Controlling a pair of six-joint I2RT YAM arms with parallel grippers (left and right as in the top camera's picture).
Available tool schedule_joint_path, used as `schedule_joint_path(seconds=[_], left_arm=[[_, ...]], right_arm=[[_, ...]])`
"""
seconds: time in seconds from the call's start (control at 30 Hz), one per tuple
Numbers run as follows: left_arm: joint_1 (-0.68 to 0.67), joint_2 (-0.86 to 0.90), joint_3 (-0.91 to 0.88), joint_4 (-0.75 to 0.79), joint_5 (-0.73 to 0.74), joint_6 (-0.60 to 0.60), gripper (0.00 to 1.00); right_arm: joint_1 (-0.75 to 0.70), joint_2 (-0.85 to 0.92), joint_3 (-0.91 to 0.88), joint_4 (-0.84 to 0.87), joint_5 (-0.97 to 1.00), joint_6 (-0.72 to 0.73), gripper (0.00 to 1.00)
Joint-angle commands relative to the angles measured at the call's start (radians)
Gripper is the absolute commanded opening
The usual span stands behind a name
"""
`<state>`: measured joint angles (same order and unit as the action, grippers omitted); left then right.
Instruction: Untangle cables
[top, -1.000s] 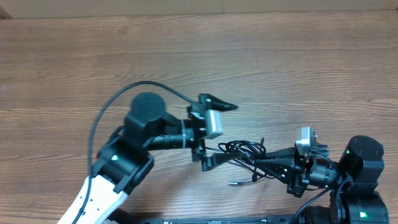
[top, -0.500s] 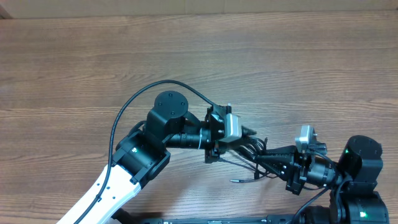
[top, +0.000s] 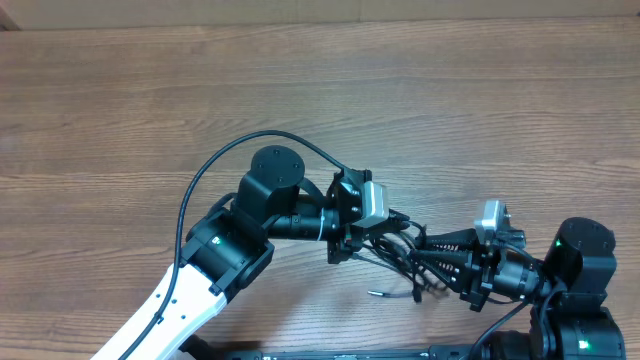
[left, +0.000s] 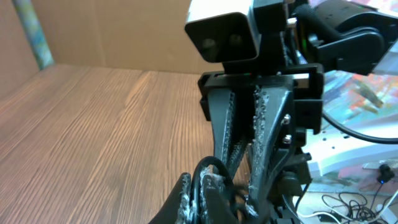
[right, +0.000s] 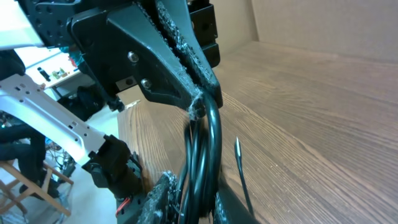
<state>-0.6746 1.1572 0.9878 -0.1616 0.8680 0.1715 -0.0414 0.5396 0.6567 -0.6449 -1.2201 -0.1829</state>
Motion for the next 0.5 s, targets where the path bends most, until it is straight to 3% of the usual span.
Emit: schedule_joint_path(seconds=[0.0, 0.1, 0.17, 0.47], left_arm=[[0.003, -0.002, 0.01, 0.002, -0.13, -0.085, 0.04], [0.003, -0.002, 0.01, 0.011, -0.169, -0.117, 0.04], [0.003, -0.005, 0.01, 0.016, -0.169, -0.121, 0.04], [0.003, -0.021, 0.01, 0.031, -0.138, -0.135, 0.04]], right_arm=[[0.001, -0.006, 0.018, 0.006, 0.0, -0.001, 0.18], [0.001, -0.006, 0.018, 0.007, 0.016, -0.001, 0.44], [0.001, -0.006, 0.018, 0.006, 0.058, 0.018, 0.55], [0.001, -0.006, 0.018, 0.006, 0.113, 0.056, 0.64]])
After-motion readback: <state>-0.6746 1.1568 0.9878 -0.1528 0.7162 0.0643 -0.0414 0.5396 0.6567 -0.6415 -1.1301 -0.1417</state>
